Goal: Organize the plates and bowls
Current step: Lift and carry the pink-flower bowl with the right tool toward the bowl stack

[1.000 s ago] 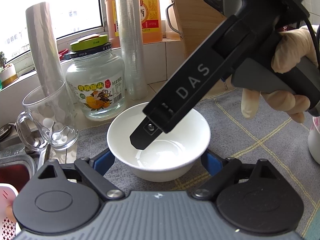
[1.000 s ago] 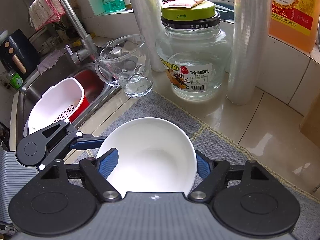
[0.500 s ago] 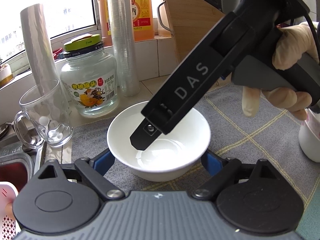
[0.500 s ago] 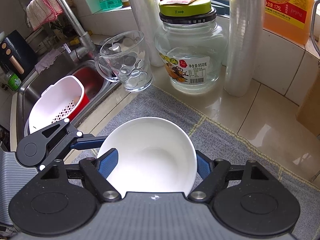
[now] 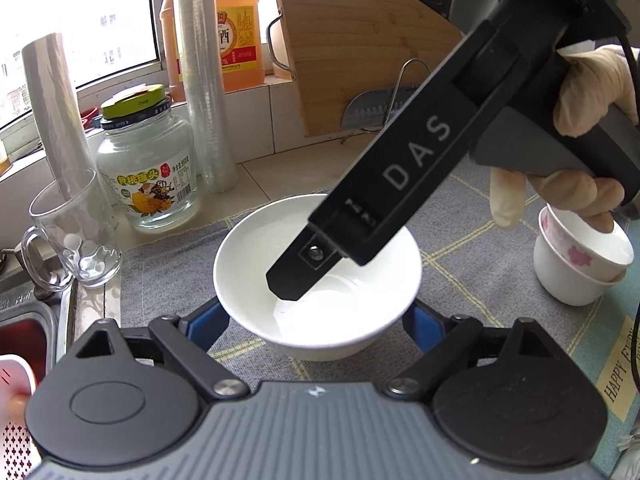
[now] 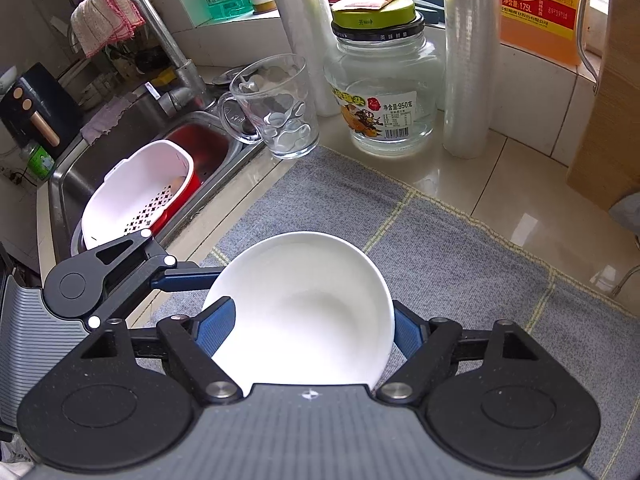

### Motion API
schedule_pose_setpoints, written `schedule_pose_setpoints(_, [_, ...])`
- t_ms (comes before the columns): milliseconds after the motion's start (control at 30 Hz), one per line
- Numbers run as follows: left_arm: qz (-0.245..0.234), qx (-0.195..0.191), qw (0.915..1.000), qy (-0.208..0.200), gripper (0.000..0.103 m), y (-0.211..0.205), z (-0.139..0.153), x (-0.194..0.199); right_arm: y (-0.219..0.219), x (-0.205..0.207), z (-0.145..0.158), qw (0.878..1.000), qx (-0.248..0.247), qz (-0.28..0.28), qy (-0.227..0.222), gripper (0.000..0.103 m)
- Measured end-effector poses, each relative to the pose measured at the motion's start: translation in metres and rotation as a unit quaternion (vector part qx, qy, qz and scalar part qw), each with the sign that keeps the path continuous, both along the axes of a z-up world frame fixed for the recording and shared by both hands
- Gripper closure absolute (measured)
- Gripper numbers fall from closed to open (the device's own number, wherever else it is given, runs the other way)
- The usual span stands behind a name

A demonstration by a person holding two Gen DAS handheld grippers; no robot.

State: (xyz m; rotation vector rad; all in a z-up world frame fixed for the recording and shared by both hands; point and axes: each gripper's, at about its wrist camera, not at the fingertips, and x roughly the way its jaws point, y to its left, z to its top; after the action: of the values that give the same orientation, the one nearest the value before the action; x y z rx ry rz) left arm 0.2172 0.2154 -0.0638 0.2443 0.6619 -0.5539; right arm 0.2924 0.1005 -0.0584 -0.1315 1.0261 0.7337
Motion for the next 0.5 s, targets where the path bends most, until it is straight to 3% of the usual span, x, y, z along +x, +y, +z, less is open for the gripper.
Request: schedule_pose_setpoints(500, [-0.042,0.024,0.9987,-0.018,0.011,-0.046,0.020,-0.048,-0.046,-0.060,0.024,1.000,0.002,-0.016,-0.022,0.016])
